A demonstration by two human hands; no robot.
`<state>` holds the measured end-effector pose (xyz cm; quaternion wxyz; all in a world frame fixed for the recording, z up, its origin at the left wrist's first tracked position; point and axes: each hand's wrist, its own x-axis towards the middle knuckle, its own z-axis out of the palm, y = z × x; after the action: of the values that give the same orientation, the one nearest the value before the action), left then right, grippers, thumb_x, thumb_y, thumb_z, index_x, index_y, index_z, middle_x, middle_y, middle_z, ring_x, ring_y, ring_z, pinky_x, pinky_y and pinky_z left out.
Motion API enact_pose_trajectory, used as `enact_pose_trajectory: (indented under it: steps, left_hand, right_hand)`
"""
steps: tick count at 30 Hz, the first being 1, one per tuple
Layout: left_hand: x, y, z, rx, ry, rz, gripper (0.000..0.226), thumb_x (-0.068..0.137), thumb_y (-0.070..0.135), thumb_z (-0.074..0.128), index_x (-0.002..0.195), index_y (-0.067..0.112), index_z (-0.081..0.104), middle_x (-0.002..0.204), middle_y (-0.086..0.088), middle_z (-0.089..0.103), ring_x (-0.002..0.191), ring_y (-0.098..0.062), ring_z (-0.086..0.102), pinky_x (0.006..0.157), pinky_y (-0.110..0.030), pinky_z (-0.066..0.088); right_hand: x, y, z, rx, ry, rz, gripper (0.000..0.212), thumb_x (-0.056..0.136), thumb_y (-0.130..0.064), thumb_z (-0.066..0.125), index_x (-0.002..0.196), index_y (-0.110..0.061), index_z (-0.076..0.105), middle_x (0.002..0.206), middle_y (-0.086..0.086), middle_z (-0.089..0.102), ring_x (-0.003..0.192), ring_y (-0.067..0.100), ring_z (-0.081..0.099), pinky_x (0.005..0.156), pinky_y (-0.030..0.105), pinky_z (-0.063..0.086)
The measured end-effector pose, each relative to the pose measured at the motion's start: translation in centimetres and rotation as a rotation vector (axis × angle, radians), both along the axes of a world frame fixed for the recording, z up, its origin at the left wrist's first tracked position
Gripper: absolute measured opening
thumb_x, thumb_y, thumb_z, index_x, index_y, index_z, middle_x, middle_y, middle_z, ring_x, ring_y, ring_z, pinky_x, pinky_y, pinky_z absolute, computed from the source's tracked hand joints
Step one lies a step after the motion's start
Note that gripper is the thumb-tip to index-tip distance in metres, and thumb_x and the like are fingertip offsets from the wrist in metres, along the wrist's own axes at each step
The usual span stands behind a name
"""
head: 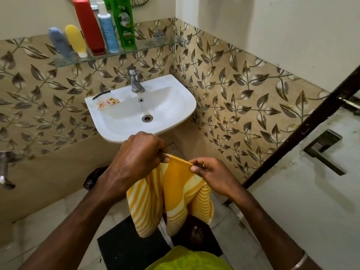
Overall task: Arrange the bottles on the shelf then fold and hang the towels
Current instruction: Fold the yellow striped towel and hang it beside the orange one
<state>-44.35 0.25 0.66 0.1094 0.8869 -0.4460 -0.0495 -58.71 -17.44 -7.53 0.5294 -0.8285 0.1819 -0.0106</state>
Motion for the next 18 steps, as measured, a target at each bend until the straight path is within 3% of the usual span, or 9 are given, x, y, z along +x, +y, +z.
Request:
enact_pose_trajectory:
  steps: [4, 6, 9, 11, 13, 15, 18]
  left_hand:
    - [0.3, 0.2, -0.4, 0.121, -0.099, 0.055, 0.02, 0.09, 0.038, 0.07, 0.107, 0.029, 0.073, 0.102, 0.004, 0.07, 0.096, -0.02, 0.063, 0.074, -0.034, 0.053]
    - [0.1, 0.0, -0.4, 0.183, -0.095, -0.003, 0.043, 0.087, 0.041, 0.072, 0.127, 0.03, 0.063, 0.128, 0.005, 0.065, 0.114, -0.021, 0.062, 0.087, -0.035, 0.053]
    - [-0.9, -0.7, -0.3, 0.22, 0.015, -0.206, 0.08, 0.082, 0.048, 0.075, 0.151, 0.033, 0.037, 0.158, 0.016, 0.037, 0.129, -0.011, 0.054, 0.098, -0.026, 0.042]
    - [-1.3, -1.3, -0.8, 0.157, 0.112, -0.312, 0.074, 0.083, 0.042, 0.076, 0.149, 0.035, 0.042, 0.15, 0.016, 0.048, 0.12, -0.008, 0.059, 0.093, -0.021, 0.043]
    - [-1.3, -1.5, -1.3, 0.09, 0.177, -0.333, 0.051, 0.082, 0.038, 0.076, 0.131, 0.037, 0.061, 0.118, 0.012, 0.072, 0.102, -0.008, 0.067, 0.083, -0.03, 0.054]
    - [-1.2, -1.5, -1.1, 0.068, 0.184, -0.287, 0.035, 0.082, 0.042, 0.076, 0.115, 0.035, 0.071, 0.098, 0.011, 0.074, 0.092, -0.009, 0.067, 0.074, -0.037, 0.055]
    - [-1.5, -1.8, -0.9, 0.044, 0.138, -0.24, 0.031, 0.079, 0.046, 0.077, 0.107, 0.034, 0.076, 0.096, 0.011, 0.074, 0.093, -0.011, 0.065, 0.073, -0.036, 0.054]
  right_hand:
    - [0.1, 0.7, 1.1, -0.111, -0.008, 0.012, 0.016, 0.099, -0.022, 0.061, 0.109, -0.025, 0.073, 0.1, -0.013, 0.074, 0.093, -0.002, 0.067, 0.082, 0.026, 0.056]
    - [0.1, 1.3, 1.6, -0.148, -0.012, 0.026, 0.016, 0.099, -0.023, 0.062, 0.109, -0.024, 0.074, 0.1, -0.012, 0.074, 0.093, -0.001, 0.067, 0.082, 0.027, 0.056]
    - [0.3, 2.0, 2.4, -0.208, -0.022, 0.078, 0.014, 0.098, -0.022, 0.063, 0.105, -0.021, 0.074, 0.094, -0.006, 0.074, 0.086, 0.006, 0.067, 0.076, 0.03, 0.056]
    - [0.3, 2.3, 2.8, -0.242, -0.034, 0.112, 0.011, 0.097, -0.02, 0.064, 0.1, -0.017, 0.074, 0.087, -0.001, 0.073, 0.078, 0.011, 0.067, 0.07, 0.036, 0.055]
    - [0.2, 2.4, 3.1, -0.246, -0.036, 0.124, 0.011, 0.097, -0.019, 0.064, 0.1, -0.017, 0.074, 0.085, 0.0, 0.072, 0.076, 0.013, 0.066, 0.07, 0.039, 0.054]
    - [-0.2, 2.0, 3.5, -0.215, -0.05, 0.121, 0.011, 0.097, -0.02, 0.065, 0.101, -0.021, 0.075, 0.086, -0.003, 0.073, 0.08, 0.011, 0.066, 0.07, 0.036, 0.053]
    - [-0.7, 1.4, 3.5, -0.086, -0.042, 0.122, 0.013, 0.096, -0.021, 0.066, 0.102, -0.026, 0.076, 0.091, -0.009, 0.075, 0.088, 0.003, 0.068, 0.077, 0.029, 0.054]
